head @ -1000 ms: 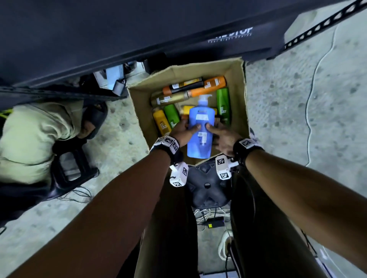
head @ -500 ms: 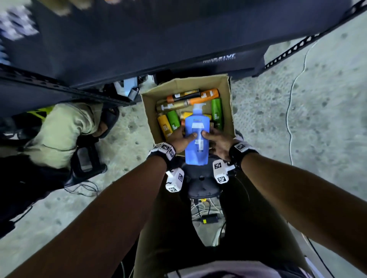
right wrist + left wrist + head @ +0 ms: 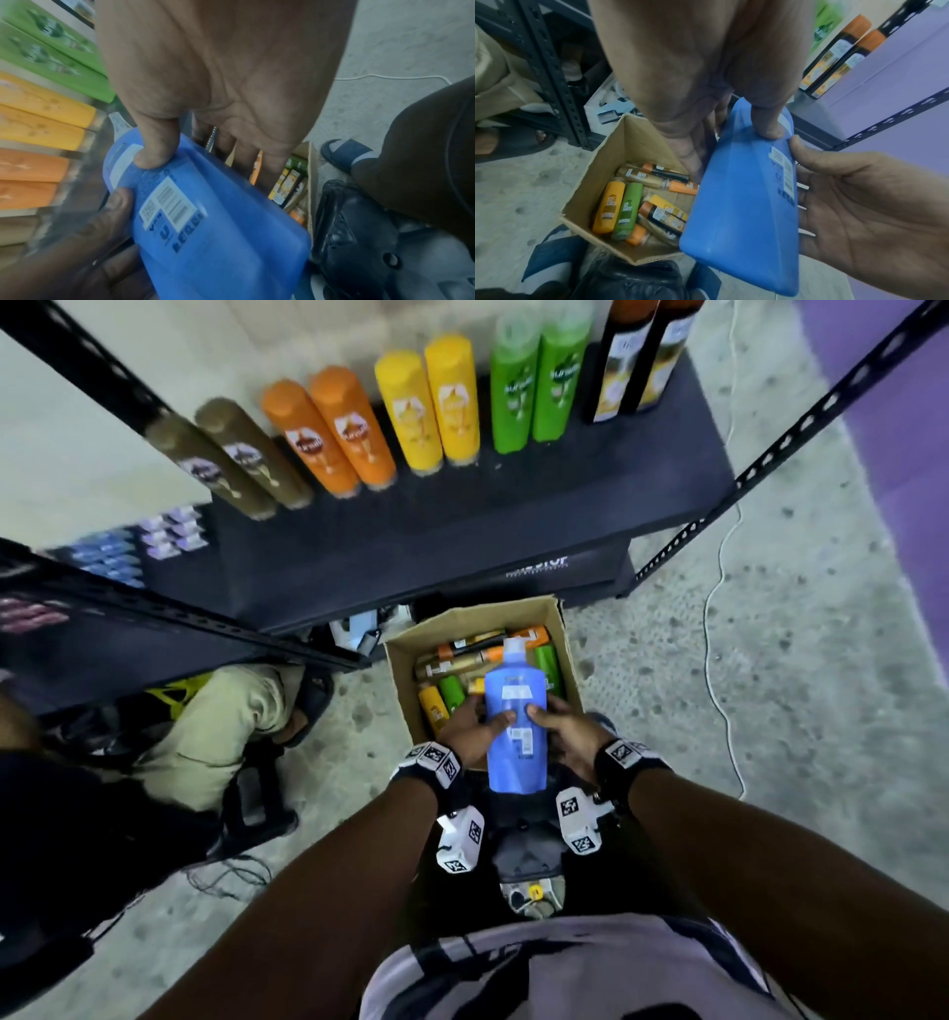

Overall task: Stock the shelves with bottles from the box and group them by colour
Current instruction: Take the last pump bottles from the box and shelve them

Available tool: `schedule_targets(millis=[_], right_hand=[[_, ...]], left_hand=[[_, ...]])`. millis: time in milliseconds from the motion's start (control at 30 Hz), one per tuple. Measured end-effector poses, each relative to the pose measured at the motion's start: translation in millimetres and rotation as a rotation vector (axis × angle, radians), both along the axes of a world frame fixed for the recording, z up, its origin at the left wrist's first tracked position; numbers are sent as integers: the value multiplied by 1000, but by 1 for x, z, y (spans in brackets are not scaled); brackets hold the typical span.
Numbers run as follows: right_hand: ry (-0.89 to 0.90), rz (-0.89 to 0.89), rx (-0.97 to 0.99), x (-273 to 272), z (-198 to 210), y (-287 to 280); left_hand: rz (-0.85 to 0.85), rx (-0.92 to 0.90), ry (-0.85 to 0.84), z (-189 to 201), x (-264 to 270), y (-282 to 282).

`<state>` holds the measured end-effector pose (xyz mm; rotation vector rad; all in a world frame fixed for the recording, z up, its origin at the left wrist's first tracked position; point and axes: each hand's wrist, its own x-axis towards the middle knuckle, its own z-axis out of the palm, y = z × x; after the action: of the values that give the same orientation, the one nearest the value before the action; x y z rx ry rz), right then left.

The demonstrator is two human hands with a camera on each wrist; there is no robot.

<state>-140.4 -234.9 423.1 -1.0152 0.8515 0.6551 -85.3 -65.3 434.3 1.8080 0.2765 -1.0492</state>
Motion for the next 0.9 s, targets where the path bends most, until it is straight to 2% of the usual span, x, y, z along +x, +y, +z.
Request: schedule_targets(millis=[333,500,700,900], right_hand=[[-186,-85,-152,38,89,-29],[-334,-125,-229,63,130,-49],[-509,-233,-257,88,179,-74],[-640,-275,-396,110,228,-105]], left_hand=[[-69,-95,-174,78,50,-42],[-42,-128,-272,114,80,-63],[-154,-169,-450,167,118,-92],[-196,-274,-603,218,146,-122]])
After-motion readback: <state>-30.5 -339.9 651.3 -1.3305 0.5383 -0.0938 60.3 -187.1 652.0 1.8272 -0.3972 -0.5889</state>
